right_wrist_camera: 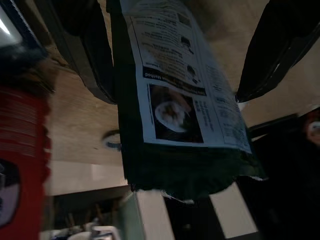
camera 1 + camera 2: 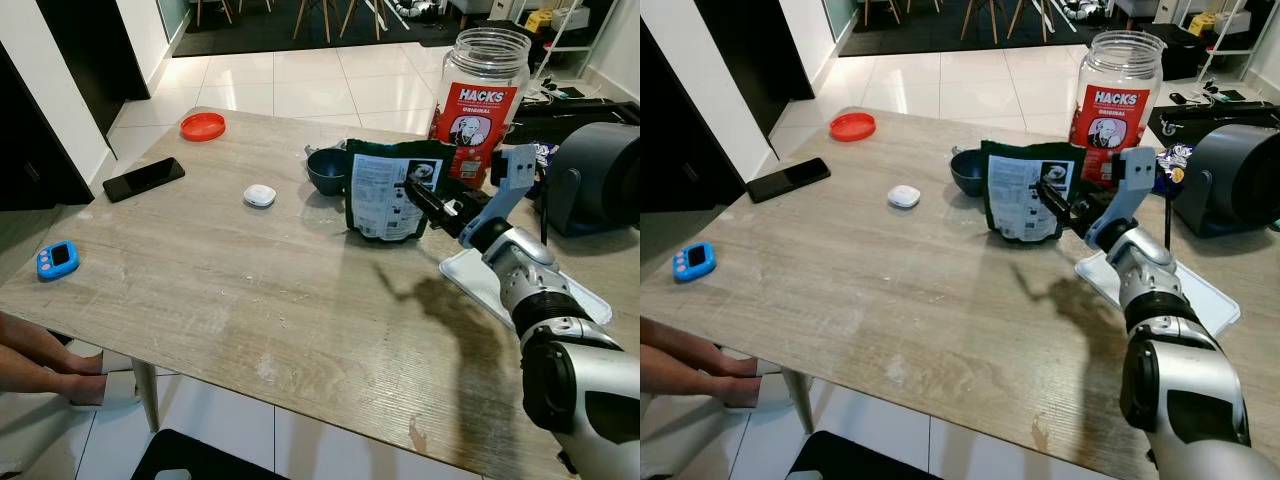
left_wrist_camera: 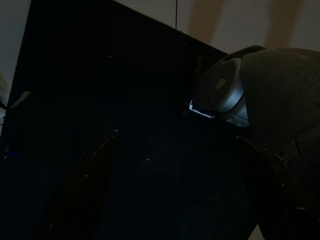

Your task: Restocking fridge

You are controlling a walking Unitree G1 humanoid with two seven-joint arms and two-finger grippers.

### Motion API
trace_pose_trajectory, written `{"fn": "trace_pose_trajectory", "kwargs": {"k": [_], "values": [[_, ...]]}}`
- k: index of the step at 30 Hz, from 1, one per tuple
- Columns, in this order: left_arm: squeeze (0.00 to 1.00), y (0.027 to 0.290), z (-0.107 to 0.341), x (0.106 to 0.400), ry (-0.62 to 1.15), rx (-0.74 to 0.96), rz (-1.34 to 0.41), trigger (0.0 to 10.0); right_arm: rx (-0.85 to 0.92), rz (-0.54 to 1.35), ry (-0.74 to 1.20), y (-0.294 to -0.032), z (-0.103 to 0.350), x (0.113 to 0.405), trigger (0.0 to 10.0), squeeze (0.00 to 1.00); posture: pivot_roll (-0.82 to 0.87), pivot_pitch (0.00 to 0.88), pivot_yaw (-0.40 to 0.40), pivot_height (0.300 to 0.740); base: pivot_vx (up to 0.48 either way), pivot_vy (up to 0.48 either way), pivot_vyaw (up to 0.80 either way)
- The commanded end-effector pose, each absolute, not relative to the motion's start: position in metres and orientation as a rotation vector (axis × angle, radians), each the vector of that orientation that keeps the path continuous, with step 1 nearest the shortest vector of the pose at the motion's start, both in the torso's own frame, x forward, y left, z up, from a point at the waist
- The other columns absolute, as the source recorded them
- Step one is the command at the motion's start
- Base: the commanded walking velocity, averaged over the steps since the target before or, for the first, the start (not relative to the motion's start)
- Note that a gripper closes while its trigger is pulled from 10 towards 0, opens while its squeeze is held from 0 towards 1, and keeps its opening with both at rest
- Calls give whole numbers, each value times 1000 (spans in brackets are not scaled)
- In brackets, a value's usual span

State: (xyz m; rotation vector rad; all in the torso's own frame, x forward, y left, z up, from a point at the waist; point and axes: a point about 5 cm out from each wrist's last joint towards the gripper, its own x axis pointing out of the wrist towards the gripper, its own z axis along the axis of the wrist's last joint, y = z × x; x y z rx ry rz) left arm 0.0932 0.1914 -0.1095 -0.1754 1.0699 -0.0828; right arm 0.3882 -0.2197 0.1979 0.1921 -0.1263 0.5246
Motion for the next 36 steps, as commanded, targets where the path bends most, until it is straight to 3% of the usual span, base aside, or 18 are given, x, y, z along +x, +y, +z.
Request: {"fn": "trace_pose_trajectory", "kwargs": {"k": [1,15,21,29,36], "values": [[0,184,-113,82,1123,-186,-125,10000,164,586,-117,-217,197,386,10000,0,149,107,19,740,0,0,0],[0,183,-113,86,1118,-180,-129,10000,73,899,-39,-202,181,371,10000,0,140,95,15,740,0,0,0],[0,182,-113,86,1118,-179,-132,10000,70,834,-34,-193,172,373,10000,0,144,93,16,740,0,0,0],[0,183,-113,86,1120,-178,-131,10000,149,578,-48,-185,165,383,10000,0,146,97,21,740,0,0,0],[0,182,-113,85,1123,-178,-137,10000,150,579,-32,-169,153,381,10000,0,140,99,22,740,0,0,0]]}}
